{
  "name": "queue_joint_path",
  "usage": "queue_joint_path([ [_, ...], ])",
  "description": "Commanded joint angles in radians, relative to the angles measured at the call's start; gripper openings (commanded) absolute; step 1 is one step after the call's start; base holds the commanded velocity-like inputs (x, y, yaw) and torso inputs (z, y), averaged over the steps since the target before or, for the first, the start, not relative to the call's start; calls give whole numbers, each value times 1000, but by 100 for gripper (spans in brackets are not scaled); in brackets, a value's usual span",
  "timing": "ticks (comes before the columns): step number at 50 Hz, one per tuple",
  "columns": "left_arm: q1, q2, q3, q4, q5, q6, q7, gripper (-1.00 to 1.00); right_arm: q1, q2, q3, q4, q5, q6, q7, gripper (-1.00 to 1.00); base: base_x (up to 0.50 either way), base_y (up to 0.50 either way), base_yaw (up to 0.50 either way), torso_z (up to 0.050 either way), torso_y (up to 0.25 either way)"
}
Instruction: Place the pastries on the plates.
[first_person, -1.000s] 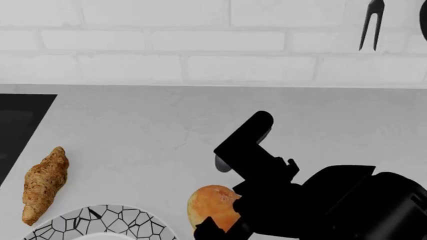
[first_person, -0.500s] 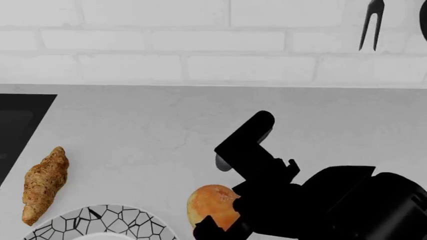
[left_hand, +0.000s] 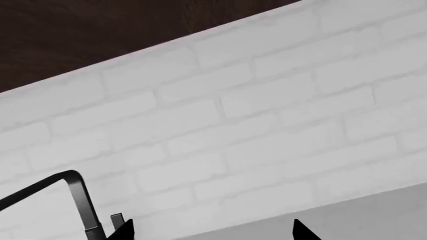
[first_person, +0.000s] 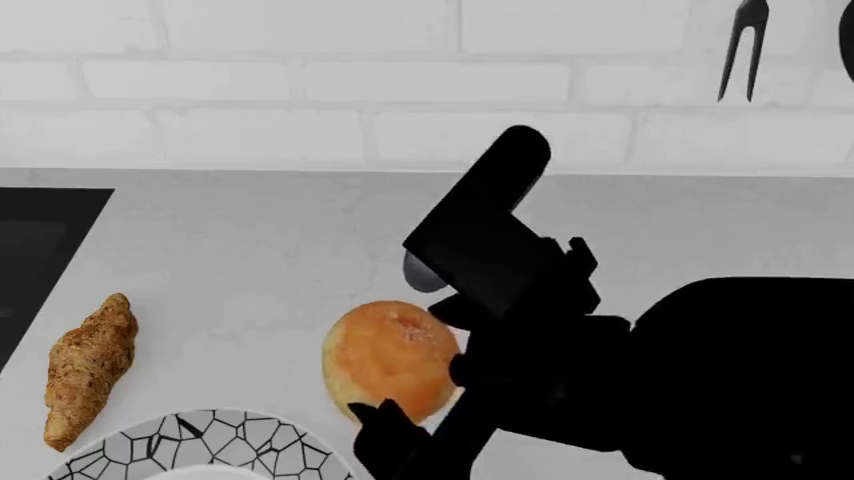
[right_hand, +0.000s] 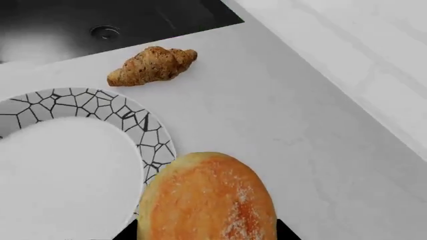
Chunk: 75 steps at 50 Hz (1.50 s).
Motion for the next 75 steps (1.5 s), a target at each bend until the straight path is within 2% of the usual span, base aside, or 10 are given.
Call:
queue_joint_path([
  [1, 25, 75, -14, -8, 144, -7, 71, 100, 66, 13, 91, -194, 147, 61, 4, -100, 0, 0, 0, 0, 0],
  [9, 59, 81, -23, -1, 205, 7, 113, 100, 80, -83, 60, -265, 223, 77, 51, -100, 0, 0, 0, 0, 0],
  [19, 96, 77, -39, 5, 250, 28, 149, 100, 54, -188, -18, -212, 82, 15, -34, -100, 0, 0, 0, 0, 0],
  [34, 113, 60, -53, 6, 231, 47, 144, 100, 4, -263, -154, -13, -144, -91, -149, -100, 0, 0, 0, 0, 0],
  [45, 120, 53, -56, 11, 207, 58, 124, 100, -41, -304, -221, -14, -161, -82, -143, -100, 0, 0, 0, 0, 0],
  [53, 114, 48, -51, 16, 180, 63, 95, 100, -43, -307, -217, -25, -147, -76, -129, -100, 0, 0, 0, 0, 0],
  [54, 116, 49, -49, 16, 183, 63, 95, 100, -40, -307, -218, -20, -148, -77, -134, 100, 0, 0, 0, 0, 0],
  [67, 116, 49, -40, 12, 201, 70, 107, 100, -41, -298, -209, -16, -140, -77, -116, 100, 0, 0, 0, 0, 0],
  [75, 124, 49, -40, 6, 221, 78, 125, 100, 32, -259, -70, -137, 23, -26, -13, 100, 0, 0, 0, 0, 0],
])
